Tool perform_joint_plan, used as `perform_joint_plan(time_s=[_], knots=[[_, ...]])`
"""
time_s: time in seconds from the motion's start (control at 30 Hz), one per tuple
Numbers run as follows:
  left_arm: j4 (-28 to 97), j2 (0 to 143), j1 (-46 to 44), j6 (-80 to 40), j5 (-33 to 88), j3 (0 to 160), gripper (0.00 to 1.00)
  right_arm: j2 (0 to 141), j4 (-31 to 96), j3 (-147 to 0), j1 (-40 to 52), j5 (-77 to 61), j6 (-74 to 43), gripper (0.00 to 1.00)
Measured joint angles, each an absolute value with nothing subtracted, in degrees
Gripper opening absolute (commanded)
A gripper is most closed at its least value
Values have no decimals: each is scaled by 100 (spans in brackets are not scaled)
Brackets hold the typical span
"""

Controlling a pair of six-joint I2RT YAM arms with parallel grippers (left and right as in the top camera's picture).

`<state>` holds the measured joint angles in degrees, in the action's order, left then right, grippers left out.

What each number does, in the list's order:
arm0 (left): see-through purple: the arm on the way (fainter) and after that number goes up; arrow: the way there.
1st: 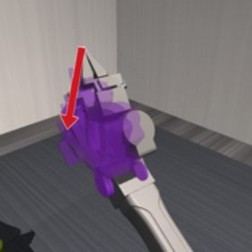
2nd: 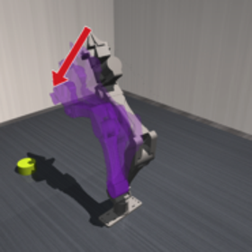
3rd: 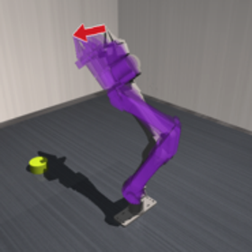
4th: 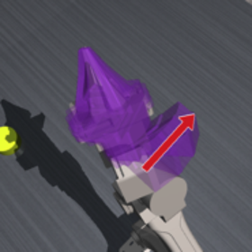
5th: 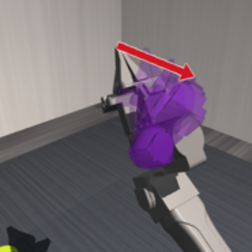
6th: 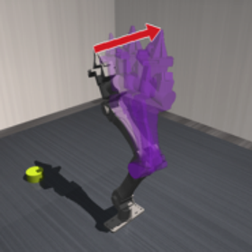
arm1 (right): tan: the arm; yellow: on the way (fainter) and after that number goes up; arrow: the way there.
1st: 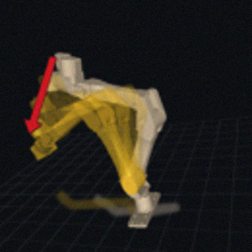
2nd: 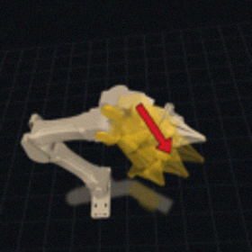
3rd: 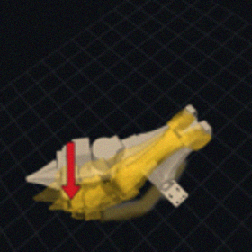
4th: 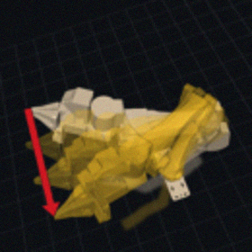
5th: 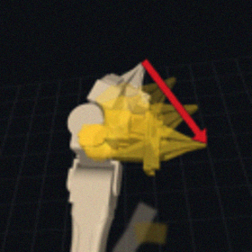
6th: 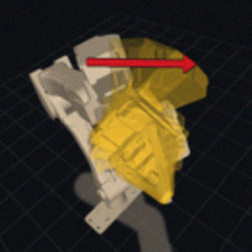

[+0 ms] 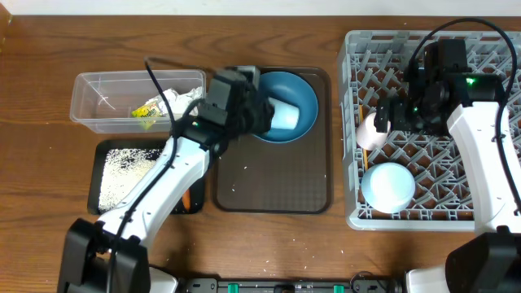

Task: Sort waste into correct bins and load items into the dishwasher rack
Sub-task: 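Lower the left gripper and grasp the light-blue cup lying on the plate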

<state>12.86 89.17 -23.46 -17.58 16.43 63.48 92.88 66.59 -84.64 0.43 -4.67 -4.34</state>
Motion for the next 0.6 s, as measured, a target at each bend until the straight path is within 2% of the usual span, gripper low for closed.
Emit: perform_joint_plan(time_s=[0.33,0.6], knots=[[915,9426,-2189,-893,1885,6394,57,9288,6661,-8464,43,-467,-434,99],[698,10090,-1693,-847,3092,6392,57,9288,6659,-8464,43,-467,-434,99]])
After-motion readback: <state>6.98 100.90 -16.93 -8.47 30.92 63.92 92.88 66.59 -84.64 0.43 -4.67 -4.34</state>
